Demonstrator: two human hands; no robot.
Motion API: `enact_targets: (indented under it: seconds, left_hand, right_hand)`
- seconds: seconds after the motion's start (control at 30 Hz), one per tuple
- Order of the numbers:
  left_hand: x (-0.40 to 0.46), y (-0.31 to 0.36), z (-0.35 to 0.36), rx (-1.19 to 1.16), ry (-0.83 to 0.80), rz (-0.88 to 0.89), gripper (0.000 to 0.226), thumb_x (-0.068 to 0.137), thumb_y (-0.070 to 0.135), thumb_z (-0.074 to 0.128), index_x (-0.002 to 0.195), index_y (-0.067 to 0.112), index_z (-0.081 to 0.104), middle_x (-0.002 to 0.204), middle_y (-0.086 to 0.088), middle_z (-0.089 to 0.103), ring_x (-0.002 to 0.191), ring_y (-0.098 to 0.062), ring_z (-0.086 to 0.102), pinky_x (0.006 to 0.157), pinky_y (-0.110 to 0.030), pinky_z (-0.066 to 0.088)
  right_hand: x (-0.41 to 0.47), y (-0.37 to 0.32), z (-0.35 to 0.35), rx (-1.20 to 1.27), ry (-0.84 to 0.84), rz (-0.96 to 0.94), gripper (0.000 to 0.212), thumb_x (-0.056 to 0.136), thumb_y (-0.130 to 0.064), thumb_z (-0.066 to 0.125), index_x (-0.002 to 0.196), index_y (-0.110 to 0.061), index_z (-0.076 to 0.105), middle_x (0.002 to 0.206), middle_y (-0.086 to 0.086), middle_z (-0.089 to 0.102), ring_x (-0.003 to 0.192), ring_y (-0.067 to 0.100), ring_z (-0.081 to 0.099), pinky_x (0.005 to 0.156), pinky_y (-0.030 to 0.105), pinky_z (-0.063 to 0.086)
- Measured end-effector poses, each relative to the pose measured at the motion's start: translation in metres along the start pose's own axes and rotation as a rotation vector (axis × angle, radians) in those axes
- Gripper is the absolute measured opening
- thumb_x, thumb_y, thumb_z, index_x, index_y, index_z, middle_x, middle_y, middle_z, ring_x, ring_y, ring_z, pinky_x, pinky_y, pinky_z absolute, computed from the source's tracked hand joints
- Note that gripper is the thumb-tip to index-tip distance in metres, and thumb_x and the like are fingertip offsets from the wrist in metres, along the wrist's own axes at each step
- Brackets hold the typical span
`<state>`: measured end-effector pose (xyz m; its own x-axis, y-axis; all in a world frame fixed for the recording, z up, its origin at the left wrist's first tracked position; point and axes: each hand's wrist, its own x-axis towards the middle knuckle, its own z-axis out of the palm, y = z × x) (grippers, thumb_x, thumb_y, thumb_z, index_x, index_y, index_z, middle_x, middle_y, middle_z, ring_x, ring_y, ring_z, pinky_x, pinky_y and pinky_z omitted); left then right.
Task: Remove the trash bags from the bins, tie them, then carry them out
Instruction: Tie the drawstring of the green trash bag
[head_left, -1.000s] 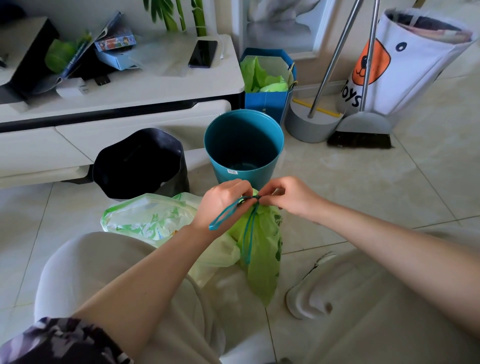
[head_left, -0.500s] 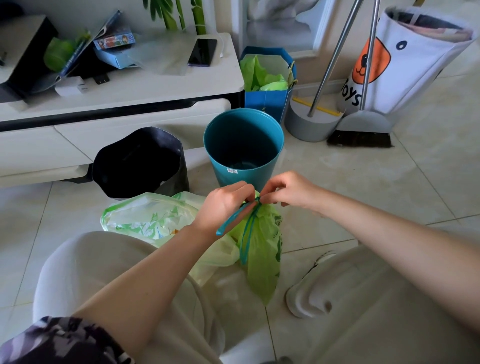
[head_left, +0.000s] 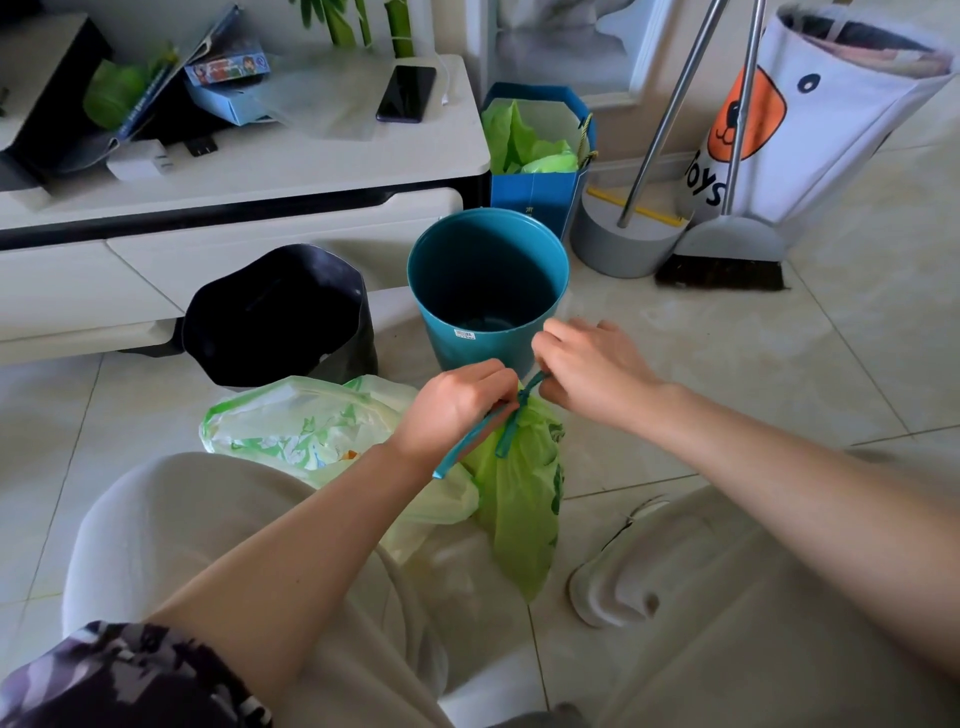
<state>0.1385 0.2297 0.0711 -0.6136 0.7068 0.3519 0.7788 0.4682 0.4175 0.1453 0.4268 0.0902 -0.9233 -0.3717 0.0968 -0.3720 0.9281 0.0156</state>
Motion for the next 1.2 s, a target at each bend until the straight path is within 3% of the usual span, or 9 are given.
enact_targets:
  seconds: [0.17, 0.3, 0.37, 0.5, 0.67, 0.8, 0.97, 1.1, 1.2]
  left_hand:
    - [0.0, -0.003, -0.003, -0.038, 0.002, -0.021, 0.009, 0.086, 0.012, 0.063, 0.082, 0.007, 0.058, 0.079, -0.003, 0.056, 0.066, -0.019, 0.053, 0.056, -0.037, 0.048]
    - [-0.001, -0.004, -0.003, -0.068, 0.004, -0.04, 0.01, 0.086, 0.012, 0.064, 0.081, 0.007, 0.057, 0.079, -0.003, 0.056, 0.066, -0.019, 0.053, 0.057, -0.038, 0.049]
    - [-0.001, -0.006, -0.003, -0.084, 0.011, -0.06, 0.01, 0.085, 0.011, 0.065, 0.081, 0.007, 0.057, 0.079, -0.001, 0.056, 0.067, -0.017, 0.052, 0.058, -0.038, 0.049]
    - [-0.002, -0.007, -0.002, -0.106, 0.013, -0.096, 0.01, 0.085, 0.012, 0.066, 0.081, 0.007, 0.057, 0.079, -0.001, 0.056, 0.068, -0.016, 0.053, 0.06, -0.036, 0.049]
    - [-0.004, -0.012, -0.001, -0.137, 0.017, -0.116, 0.011, 0.085, 0.011, 0.066, 0.079, 0.007, 0.058, 0.077, 0.001, 0.056, 0.067, -0.014, 0.052, 0.062, -0.034, 0.048]
    - [-0.005, -0.016, 0.001, -0.195, 0.072, -0.206, 0.012, 0.08, 0.012, 0.071, 0.078, 0.008, 0.06, 0.08, -0.002, 0.062, 0.071, -0.014, 0.058, 0.066, -0.035, 0.051]
    - [-0.009, -0.018, -0.003, -0.17, 0.113, -0.186, 0.009, 0.079, 0.012, 0.074, 0.075, 0.008, 0.068, 0.091, -0.002, 0.064, 0.076, -0.007, 0.058, 0.073, -0.017, 0.049]
    - [-0.016, -0.013, -0.004, -0.236, -0.009, -0.205, 0.009, 0.078, 0.014, 0.077, 0.074, 0.011, 0.069, 0.079, 0.002, 0.064, 0.071, -0.005, 0.058, 0.068, -0.006, 0.041]
    - [-0.023, -0.008, -0.006, -0.41, -0.102, -0.427, 0.007, 0.077, 0.018, 0.078, 0.076, 0.014, 0.073, 0.075, 0.004, 0.069, 0.073, -0.005, 0.064, 0.066, -0.015, 0.05]
  right_hand:
    - [0.005, -0.003, -0.009, 0.717, -0.024, 0.242, 0.015, 0.071, -0.015, 0.066, 0.071, -0.019, 0.051, 0.078, 0.0, 0.064, 0.072, 0.022, 0.06, 0.065, 0.037, 0.049]
    - [0.011, -0.001, -0.012, 0.985, -0.107, 0.424, 0.022, 0.073, -0.005, 0.07, 0.07, -0.022, 0.057, 0.056, -0.008, 0.065, 0.054, 0.004, 0.057, 0.057, 0.02, 0.044]
    - [0.014, 0.004, -0.016, 0.994, -0.152, 0.441, 0.017, 0.079, -0.007, 0.067, 0.072, -0.02, 0.06, 0.059, -0.008, 0.068, 0.054, 0.0, 0.059, 0.057, 0.017, 0.043]
    - [0.014, 0.01, -0.026, 0.9, -0.244, 0.407, 0.004, 0.081, -0.018, 0.07, 0.078, -0.019, 0.068, 0.071, -0.002, 0.069, 0.065, 0.01, 0.062, 0.067, 0.028, 0.048]
    - [0.009, 0.017, -0.043, 0.462, -0.133, 0.26, 0.024, 0.084, -0.034, 0.066, 0.073, -0.013, 0.069, 0.062, 0.0, 0.059, 0.058, 0.013, 0.05, 0.053, 0.028, 0.036]
    - [0.013, 0.03, -0.046, 0.783, -0.153, 0.377, 0.026, 0.087, -0.032, 0.064, 0.068, -0.016, 0.071, 0.051, 0.001, 0.042, 0.044, 0.006, 0.032, 0.043, 0.02, 0.022]
    - [0.012, 0.05, -0.019, 0.895, -0.273, 0.727, 0.028, 0.091, -0.035, 0.057, 0.083, -0.011, 0.07, 0.057, 0.006, 0.035, 0.053, 0.02, 0.038, 0.064, 0.032, 0.04]
    - [0.004, 0.055, -0.008, 0.907, -0.324, 0.841, 0.026, 0.095, -0.029, 0.054, 0.093, -0.007, 0.068, 0.06, 0.004, 0.029, 0.051, 0.018, 0.035, 0.057, 0.029, 0.042]
    - [0.0, 0.054, -0.006, 0.888, -0.34, 0.846, 0.024, 0.095, -0.029, 0.053, 0.086, -0.011, 0.066, 0.061, 0.003, 0.028, 0.055, 0.018, 0.035, 0.054, 0.026, 0.043]
